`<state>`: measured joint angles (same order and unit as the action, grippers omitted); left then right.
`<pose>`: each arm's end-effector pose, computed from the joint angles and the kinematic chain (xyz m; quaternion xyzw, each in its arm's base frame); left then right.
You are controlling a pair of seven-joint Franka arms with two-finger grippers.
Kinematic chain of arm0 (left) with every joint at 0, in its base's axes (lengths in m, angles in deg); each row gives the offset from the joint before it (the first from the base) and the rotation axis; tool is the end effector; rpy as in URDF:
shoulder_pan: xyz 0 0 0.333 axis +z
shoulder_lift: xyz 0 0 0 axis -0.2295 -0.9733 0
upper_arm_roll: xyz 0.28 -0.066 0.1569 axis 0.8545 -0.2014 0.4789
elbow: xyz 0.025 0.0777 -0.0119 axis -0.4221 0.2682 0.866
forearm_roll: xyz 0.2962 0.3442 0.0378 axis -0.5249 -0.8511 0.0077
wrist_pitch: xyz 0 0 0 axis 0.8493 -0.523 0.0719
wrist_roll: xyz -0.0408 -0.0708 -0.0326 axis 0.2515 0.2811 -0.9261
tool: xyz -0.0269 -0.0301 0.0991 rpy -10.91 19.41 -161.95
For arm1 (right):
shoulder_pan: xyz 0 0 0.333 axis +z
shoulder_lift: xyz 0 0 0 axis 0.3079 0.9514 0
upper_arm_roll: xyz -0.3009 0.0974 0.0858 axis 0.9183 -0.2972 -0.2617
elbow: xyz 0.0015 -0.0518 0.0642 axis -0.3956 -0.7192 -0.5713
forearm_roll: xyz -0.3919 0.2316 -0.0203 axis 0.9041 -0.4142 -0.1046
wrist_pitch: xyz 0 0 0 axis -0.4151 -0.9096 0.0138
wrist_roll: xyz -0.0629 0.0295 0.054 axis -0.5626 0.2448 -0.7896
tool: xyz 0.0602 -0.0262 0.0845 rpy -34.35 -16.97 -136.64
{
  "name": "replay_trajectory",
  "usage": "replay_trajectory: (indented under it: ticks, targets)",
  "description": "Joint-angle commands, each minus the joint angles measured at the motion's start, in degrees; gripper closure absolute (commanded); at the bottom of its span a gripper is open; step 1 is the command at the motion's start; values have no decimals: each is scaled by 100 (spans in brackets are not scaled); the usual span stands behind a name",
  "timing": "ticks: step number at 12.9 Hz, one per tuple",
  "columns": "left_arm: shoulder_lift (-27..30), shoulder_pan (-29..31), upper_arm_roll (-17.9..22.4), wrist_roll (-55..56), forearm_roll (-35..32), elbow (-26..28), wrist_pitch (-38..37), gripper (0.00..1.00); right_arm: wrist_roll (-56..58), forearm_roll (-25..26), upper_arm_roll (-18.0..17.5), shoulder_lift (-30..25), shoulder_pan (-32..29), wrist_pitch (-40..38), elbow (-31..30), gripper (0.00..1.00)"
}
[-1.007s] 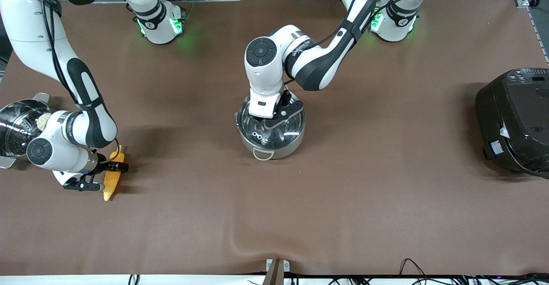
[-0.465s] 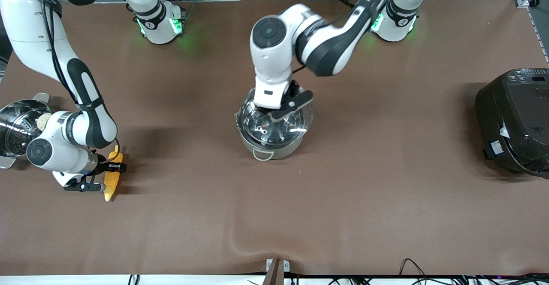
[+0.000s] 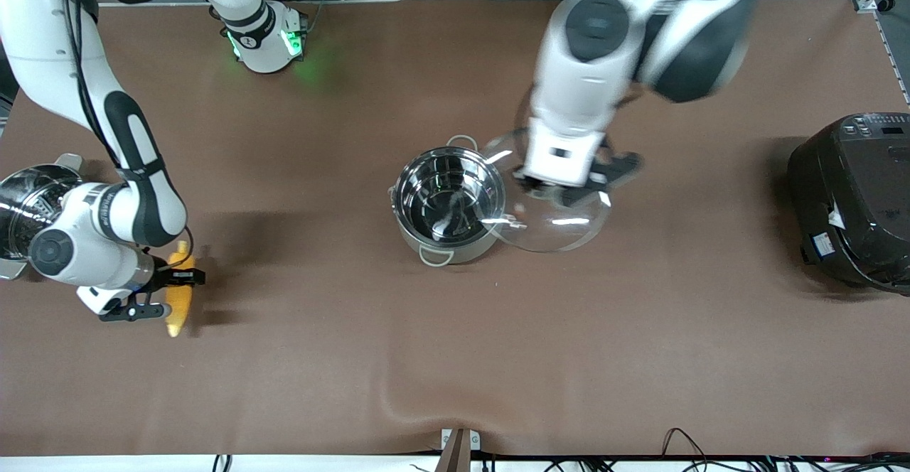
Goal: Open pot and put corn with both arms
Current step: 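Lift the corn with the right gripper while the left gripper lifts the lid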
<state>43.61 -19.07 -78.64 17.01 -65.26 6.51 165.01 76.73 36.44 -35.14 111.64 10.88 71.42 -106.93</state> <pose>0.6200 -0.3656 0.5272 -0.9750 -0.2215 -0.0029 0.0179 0.7239 -0.1034 0.1929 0.9982 0.0544 -0.0266 0.0050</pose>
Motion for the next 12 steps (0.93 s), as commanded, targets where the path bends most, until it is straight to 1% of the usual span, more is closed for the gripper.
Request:
replay_trajectory:
  ticks: [1,3,4,6,8,10,12]
  targets:
    - [740,734,-77,-1217,-53,1091,84,100,179,55,-132,-700,99,-625,-67,100]
    - [741,1271,-77,-1984,-53,1426,154,100,390,46,-159,-964,230,-890,55,100]
    - [741,1482,-77,-2178,-44,1741,416,100,382,46,-159,-1052,327,-1056,178,100]
    - [741,1572,-69,-2198,-53,2557,1284,100,321,20,-159,-1097,625,-1643,581,100]
    - [619,1721,-69,-2215,-70,3182,2268,100,294,-33,-159,-1080,1072,-2155,942,100]
    - [356,1739,-69,-2215,-70,3474,2938,100,-12,-50,-150,-1062,1722,-2201,962,100]
    - [39,1713,-69,-2215,-70,3528,3203,100,-119,-50,-150,-1044,2267,-2192,962,100]
